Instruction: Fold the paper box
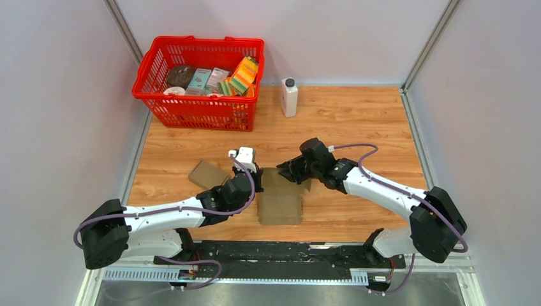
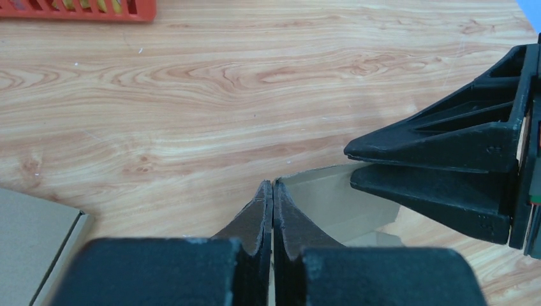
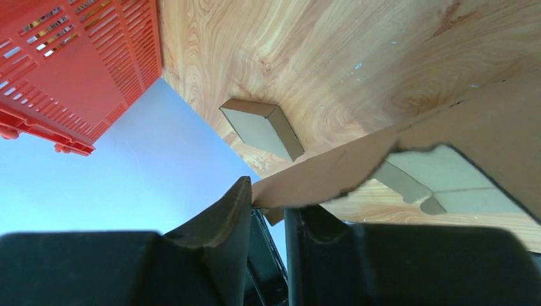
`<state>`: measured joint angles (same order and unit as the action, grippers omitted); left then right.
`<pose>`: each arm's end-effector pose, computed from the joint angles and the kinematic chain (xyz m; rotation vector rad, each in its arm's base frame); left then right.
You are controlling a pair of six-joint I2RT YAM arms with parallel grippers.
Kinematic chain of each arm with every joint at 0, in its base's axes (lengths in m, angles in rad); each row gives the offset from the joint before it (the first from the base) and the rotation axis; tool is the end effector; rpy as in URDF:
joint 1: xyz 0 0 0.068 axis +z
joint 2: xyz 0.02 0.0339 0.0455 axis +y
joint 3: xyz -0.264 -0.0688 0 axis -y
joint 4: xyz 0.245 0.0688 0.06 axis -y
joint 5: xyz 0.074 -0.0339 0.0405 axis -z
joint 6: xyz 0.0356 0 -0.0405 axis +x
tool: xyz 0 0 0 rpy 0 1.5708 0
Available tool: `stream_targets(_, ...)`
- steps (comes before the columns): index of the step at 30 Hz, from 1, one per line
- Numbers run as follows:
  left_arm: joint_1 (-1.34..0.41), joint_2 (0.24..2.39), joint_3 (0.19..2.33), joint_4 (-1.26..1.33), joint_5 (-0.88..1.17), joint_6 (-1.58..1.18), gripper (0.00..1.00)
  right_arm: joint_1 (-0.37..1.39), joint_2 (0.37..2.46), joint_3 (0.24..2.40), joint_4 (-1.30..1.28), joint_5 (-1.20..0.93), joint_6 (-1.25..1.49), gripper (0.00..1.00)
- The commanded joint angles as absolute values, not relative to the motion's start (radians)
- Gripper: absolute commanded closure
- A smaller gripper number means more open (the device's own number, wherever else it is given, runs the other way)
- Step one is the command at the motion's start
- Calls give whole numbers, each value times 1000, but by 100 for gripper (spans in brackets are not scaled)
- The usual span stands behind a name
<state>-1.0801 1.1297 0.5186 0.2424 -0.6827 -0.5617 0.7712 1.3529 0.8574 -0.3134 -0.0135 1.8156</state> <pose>0.1316 -0.1986 0.2242 0.0381 1.8809 -0.4745 0.2023 0.1973 0.2283 1.3656 2.3879 1.0647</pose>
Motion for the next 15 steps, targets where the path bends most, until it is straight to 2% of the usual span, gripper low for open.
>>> stream_targets(1,-1092,1135,509,339,-692,-529,100,770,1365,853,-236,-3,1845,76)
stream_targets(3,-1092,1135,496,348,-687,-523,100,769,1371,829,-210,-24,1845,85)
stream_targets(5,-1092,1129,491,342,-678,-517,100,759,1374,810,-160,-35,1833,90)
stream_targets(7,-1092,1106,491,312,-647,-503,93,746,1387,795,-129,-58,1818,99)
stream_targets(8,-1092,1092,488,295,-637,-488,86,739,1390,789,-117,-67,1792,100)
stream_targets(9,-1092,1051,482,279,-615,-480,70,733,1394,781,-101,-89,1775,100)
stream_targets(12,-1091,936,454,195,-592,-471,58,713,1388,727,-11,-103,1712,100)
stream_targets(15,-1091,800,401,103,-587,-479,52,700,1370,672,103,-101,1652,100)
